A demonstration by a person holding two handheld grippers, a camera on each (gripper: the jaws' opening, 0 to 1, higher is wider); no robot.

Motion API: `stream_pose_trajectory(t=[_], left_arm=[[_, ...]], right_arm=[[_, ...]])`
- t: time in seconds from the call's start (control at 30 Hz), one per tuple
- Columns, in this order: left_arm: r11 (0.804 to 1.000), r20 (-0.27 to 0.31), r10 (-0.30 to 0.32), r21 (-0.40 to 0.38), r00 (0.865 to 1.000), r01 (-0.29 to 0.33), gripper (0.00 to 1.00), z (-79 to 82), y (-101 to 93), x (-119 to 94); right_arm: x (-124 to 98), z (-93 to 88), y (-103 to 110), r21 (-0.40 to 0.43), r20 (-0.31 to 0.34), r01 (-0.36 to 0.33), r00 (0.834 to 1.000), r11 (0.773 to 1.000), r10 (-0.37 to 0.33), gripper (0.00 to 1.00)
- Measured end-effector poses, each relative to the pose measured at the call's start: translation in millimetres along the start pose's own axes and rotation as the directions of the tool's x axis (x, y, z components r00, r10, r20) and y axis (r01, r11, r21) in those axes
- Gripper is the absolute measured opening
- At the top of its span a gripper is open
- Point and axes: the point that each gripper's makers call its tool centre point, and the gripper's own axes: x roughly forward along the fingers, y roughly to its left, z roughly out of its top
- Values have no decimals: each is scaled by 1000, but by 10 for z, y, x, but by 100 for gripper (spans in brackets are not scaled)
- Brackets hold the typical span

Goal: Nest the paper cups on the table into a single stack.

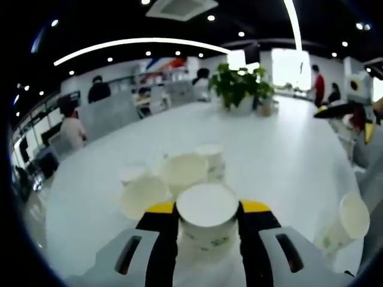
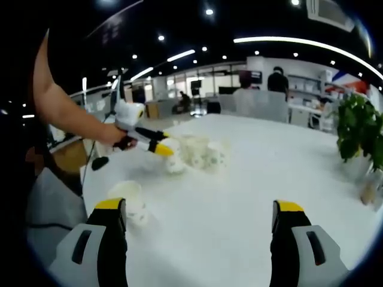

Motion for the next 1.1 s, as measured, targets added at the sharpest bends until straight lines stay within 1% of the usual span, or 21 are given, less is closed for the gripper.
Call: stream_pose_trajectory(t=[0.07,0.13,0.23,0.33,0.5,0.63,0.7,0.93,1.1], left_arm=[[999,5,-12,-30,1000,12,37,47,5,-28],[1000,0,-14,-25,1000,14,37,72,5,-44],[999,5,-26,-29,1000,26,37,122,-1,-76],[996,22,-59,-67,998,60,37,213,-37,-130],[997,13,-62,-49,998,62,37,330,4,-194],[996,23,-70,-54,997,71,37,482,60,-240],[996,24,-79,-40,997,79,37,557,77,-250],[991,24,-128,-20,991,129,37,860,89,-319],[986,13,-165,21,986,165,37,1046,69,-382]], right_arm=[[12,14,14,-1,3,-2,1000,1000,2,100],[17,42,26,-3,9,-3,1000,1000,3,100],[32,52,28,-6,9,-8,1000,1000,8,100],[38,60,35,-10,8,-12,1000,1000,12,100],[45,79,42,-14,10,-17,1000,1000,17,100],[56,113,64,-13,19,-18,1000,1000,18,100],[62,120,64,-11,22,-17,1000,1000,17,99],[52,170,84,-12,34,-16,999,1000,16,99],[27,177,75,-17,35,-14,999,1000,14,99]])
